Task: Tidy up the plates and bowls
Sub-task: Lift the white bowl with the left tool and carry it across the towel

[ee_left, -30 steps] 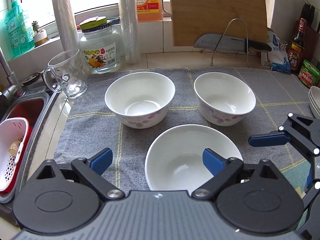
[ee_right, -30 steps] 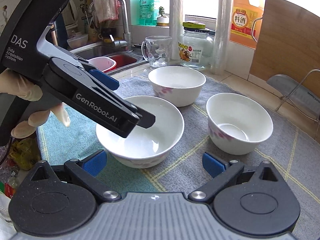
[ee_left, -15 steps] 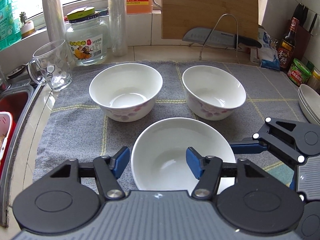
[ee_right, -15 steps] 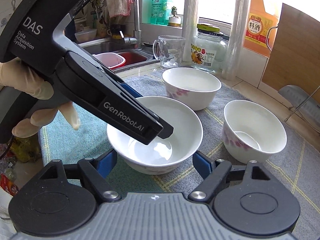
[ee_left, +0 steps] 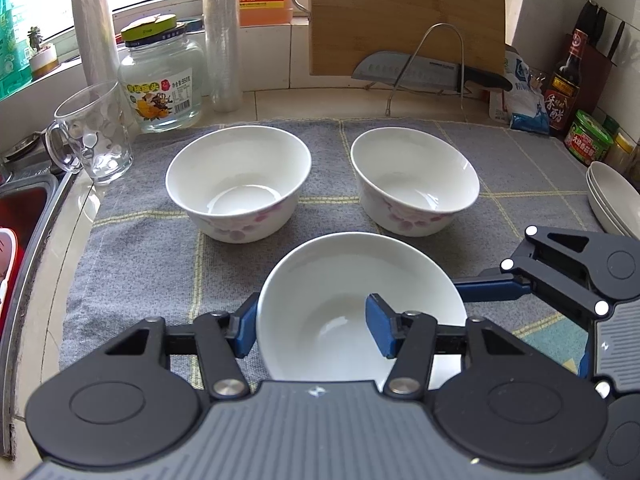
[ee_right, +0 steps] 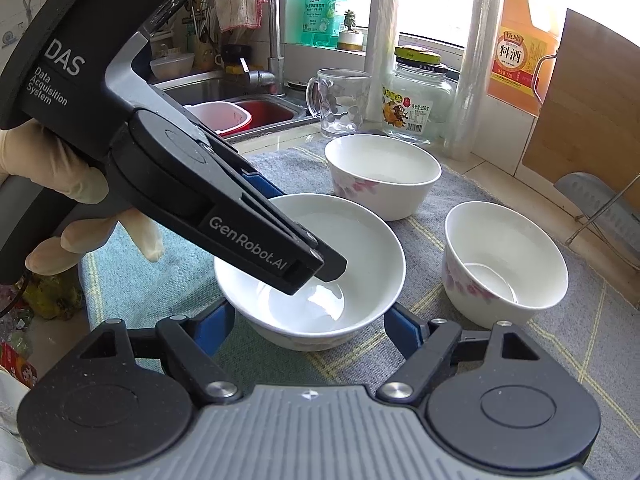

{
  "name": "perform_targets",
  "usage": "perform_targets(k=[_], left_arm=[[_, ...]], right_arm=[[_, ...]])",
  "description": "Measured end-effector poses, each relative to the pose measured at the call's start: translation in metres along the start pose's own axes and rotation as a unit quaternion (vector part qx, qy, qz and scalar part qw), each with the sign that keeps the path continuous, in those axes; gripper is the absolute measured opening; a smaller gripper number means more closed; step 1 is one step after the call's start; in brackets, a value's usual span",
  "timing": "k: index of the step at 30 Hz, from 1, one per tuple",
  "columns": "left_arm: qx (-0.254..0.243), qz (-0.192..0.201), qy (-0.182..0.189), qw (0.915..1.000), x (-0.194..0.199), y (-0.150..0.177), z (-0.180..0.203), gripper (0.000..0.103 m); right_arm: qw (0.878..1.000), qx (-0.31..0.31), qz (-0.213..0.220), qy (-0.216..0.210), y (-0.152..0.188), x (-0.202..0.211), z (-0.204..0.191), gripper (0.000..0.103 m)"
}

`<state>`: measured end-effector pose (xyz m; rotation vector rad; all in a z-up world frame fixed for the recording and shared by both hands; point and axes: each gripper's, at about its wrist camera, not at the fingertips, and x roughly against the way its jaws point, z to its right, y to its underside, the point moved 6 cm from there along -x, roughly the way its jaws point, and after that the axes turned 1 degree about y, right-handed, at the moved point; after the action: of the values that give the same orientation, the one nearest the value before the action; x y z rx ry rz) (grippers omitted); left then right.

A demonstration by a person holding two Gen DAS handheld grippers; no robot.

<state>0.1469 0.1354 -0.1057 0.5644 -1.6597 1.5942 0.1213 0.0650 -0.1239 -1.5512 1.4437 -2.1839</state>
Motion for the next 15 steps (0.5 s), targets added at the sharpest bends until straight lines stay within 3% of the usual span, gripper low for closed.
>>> perform_targets(k=[6,15], left_arm=[[-0.01,0.002,0.009,0.9999,0.006,-0.002,0.014,0.055],[-0.04,0.004,0.037,0.9985,0.002,-0.013,0.059,0.055]], right_arm=[[1.0,-0.007,0.001,-0.003,0.002,0.017,0.005,0.085],[0.999,-0.023,-0.007,0.024,0.023,0.046,0.025,0.085]])
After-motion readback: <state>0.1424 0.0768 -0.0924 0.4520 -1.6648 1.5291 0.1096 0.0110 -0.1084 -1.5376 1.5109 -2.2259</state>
